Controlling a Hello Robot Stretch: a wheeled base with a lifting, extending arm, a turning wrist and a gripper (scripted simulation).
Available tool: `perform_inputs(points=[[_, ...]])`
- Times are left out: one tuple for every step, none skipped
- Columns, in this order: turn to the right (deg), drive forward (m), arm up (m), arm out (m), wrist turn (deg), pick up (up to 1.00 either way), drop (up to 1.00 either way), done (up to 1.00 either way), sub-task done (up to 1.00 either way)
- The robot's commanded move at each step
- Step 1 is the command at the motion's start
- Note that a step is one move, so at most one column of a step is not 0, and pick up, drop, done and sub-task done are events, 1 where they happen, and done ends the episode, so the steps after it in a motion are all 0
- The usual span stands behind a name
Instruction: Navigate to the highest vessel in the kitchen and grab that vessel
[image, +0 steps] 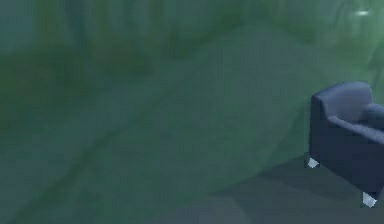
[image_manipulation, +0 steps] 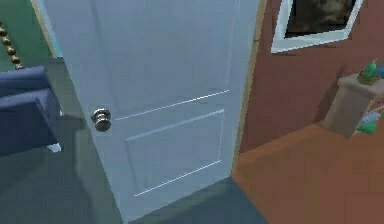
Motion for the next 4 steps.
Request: perform_inputs(points=[[0.0,0.25,0.00,0.00,0.0,0.00,0.00,0.00,0.00],[12.0,0.00,0.00,0.00,0.0,0.00,0.00,0.00,0.00],[0.0,0.55,0.00,0.00,0.0,0.00,0.00,0.00,0.00],[45.0,0.00,0.00,0.00,0.0,0.00,0.00,0.00,0.00]])
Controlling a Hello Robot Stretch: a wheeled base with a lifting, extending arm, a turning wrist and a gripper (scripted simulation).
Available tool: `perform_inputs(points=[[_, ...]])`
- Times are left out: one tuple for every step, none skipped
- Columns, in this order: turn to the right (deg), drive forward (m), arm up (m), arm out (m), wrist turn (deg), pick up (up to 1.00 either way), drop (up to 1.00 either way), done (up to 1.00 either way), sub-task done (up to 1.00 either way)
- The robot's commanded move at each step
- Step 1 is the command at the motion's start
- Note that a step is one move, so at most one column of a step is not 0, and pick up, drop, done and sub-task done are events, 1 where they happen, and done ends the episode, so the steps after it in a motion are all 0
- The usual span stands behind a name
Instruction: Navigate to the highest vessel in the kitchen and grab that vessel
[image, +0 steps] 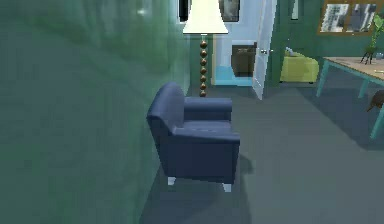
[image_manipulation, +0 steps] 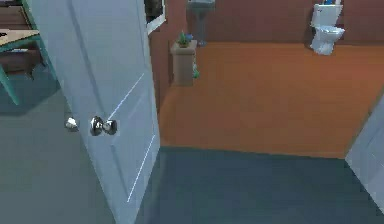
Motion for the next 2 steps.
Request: perform_inputs(points=[[30.0,0.00,0.00,0.00,0.0,0.00,0.00,0.00,0.00],[0.0,0.75,0.00,0.00,0.0,0.00,0.00,0.00,0.00]])
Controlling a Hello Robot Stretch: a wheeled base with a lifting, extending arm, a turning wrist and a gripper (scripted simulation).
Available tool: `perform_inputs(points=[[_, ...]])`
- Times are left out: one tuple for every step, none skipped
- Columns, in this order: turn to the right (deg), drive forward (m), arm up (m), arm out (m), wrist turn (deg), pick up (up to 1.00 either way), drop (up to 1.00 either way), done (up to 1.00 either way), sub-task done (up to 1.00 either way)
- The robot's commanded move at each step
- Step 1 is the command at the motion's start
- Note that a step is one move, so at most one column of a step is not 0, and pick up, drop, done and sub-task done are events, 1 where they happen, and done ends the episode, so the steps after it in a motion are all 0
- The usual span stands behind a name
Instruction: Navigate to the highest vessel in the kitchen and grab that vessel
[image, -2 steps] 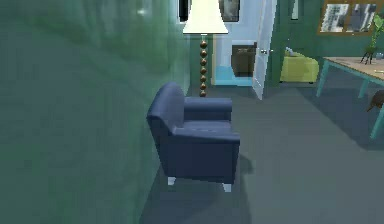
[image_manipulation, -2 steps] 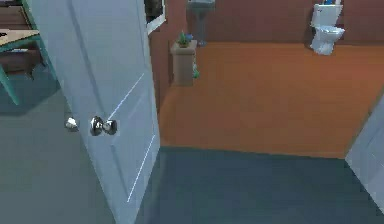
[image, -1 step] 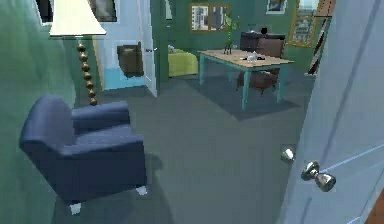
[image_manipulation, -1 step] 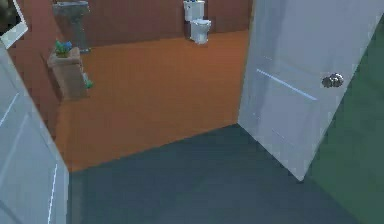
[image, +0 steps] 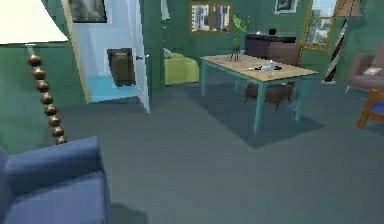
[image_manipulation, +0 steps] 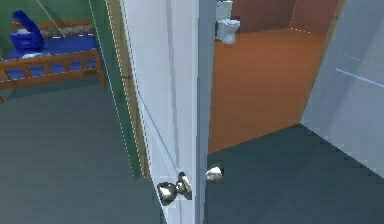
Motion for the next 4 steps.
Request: perform_inputs(points=[[6.0,0.00,0.00,0.00,0.0,0.00,0.00,0.00,0.00],[0.0,0.55,0.00,0.00,0.0,0.00,0.00,0.00,0.00],[-30.0,0.00,0.00,0.00,0.0,0.00,0.00,0.00,0.00],[0.0,1.00,0.00,0.00,0.0,0.00,0.00,0.00,0.00]])
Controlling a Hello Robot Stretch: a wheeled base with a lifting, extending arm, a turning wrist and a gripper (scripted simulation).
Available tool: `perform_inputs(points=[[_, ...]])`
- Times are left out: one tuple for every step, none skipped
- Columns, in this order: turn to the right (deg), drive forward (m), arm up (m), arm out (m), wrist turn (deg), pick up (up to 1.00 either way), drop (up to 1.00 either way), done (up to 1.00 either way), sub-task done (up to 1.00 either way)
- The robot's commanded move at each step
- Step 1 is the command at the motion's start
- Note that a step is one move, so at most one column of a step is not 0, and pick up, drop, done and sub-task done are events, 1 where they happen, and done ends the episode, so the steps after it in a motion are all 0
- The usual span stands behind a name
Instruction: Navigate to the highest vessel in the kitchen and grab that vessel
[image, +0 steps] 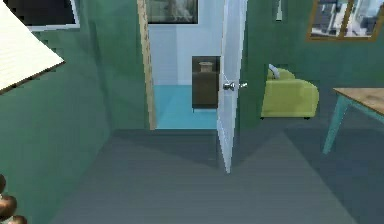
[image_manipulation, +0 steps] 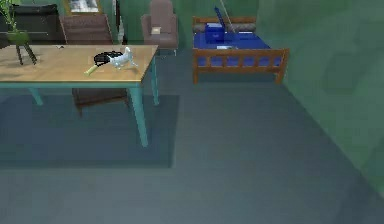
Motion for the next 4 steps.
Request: perform_inputs(points=[[-12.0,0.00,0.00,0.00,0.0,0.00,0.00,0.00,0.00],[0.0,0.05,0.00,0.00,0.0,0.00,0.00,0.00,0.00],[6.0,0.00,0.00,0.00,0.0,0.00,0.00,0.00,0.00],[0.0,1.00,0.00,0.00,0.0,0.00,0.00,0.00,0.00]])
